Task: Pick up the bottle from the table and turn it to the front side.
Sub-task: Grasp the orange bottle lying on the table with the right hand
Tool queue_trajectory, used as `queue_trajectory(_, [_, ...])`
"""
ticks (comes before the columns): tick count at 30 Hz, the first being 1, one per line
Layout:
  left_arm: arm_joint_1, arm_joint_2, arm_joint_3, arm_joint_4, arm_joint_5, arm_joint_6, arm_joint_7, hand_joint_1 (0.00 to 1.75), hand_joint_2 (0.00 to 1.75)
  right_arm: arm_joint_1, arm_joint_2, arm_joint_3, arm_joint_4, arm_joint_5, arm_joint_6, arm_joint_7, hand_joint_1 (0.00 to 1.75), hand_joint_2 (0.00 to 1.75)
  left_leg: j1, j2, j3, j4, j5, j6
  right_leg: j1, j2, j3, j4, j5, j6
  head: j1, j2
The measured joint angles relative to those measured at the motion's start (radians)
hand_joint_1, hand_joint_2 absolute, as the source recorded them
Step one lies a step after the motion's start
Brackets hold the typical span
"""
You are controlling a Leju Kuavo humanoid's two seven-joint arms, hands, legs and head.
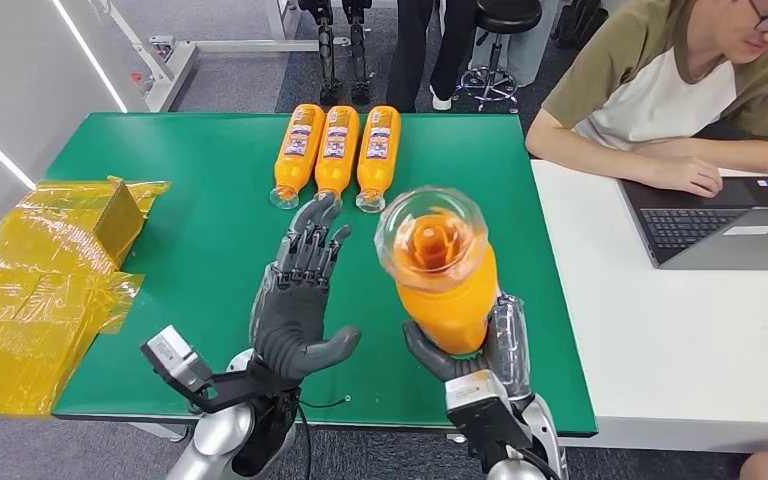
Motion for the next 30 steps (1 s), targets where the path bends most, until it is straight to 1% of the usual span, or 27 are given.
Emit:
queue_trajectory(4, [-0.032,-0.007,-0.014,0.04,0.003,-0.041,0.009,0.0,1.75,0.028,0.001,0.01,-0.043,0.064,0.039,0.029,1.75,1.75,0.0,0.0,0.0,0.0,0.0,0.0,0.0,0.0,0.0,0.0,0.0,0.0,0.0,0.0])
queue_trajectory(10, [-0.055,-0.017,-0.019,0.074,0.001,-0.054,0.014,0.0,1.75,0.048,0.001,0.013,-0.073,0.089,0.062,0.045,1.75,1.75,0.0,0.0,0.0,0.0,0.0,0.0,0.0,0.0,0.0,0.0,0.0,0.0,0.0,0.0])
queue_trajectory(13, [-0.057,-0.021,-0.02,0.083,-0.01,-0.076,0.02,0.0,1.75,0.057,-0.001,0.014,-0.076,0.133,0.111,0.08,1.75,1.75,0.0,0.0,0.0,0.0,0.0,0.0,0.0,0.0,0.0,0.0,0.0,0.0,0.0,0.0])
queue_trajectory(18, [-0.054,-0.025,-0.015,0.09,-0.032,-0.099,0.021,0.0,1.75,0.067,-0.004,0.013,-0.077,0.22,0.203,0.162,1.75,1.75,0.0,0.001,0.0,0.0,0.0,0.0,0.0,0.001,0.0,0.0,0.0,0.0,0.0,0.0])
queue_trajectory(20, [-0.052,-0.025,-0.013,0.091,-0.037,-0.103,0.021,0.0,1.75,0.069,-0.004,0.011,-0.077,0.238,0.226,0.177,1.75,1.75,0.0,0.001,0.0,0.0,0.0,0.0,0.0,0.001,0.0,0.0,0.0,0.0,0.0,0.0])
queue_trajectory(30, [-0.051,-0.026,-0.013,0.091,-0.041,-0.11,0.021,0.0,1.75,0.079,-0.004,0.011,-0.077,0.25,0.245,0.188,1.75,1.75,0.0,0.001,0.0,0.0,0.0,0.0,0.0,0.001,0.0,0.0,0.0,0.0,0.0,0.0])
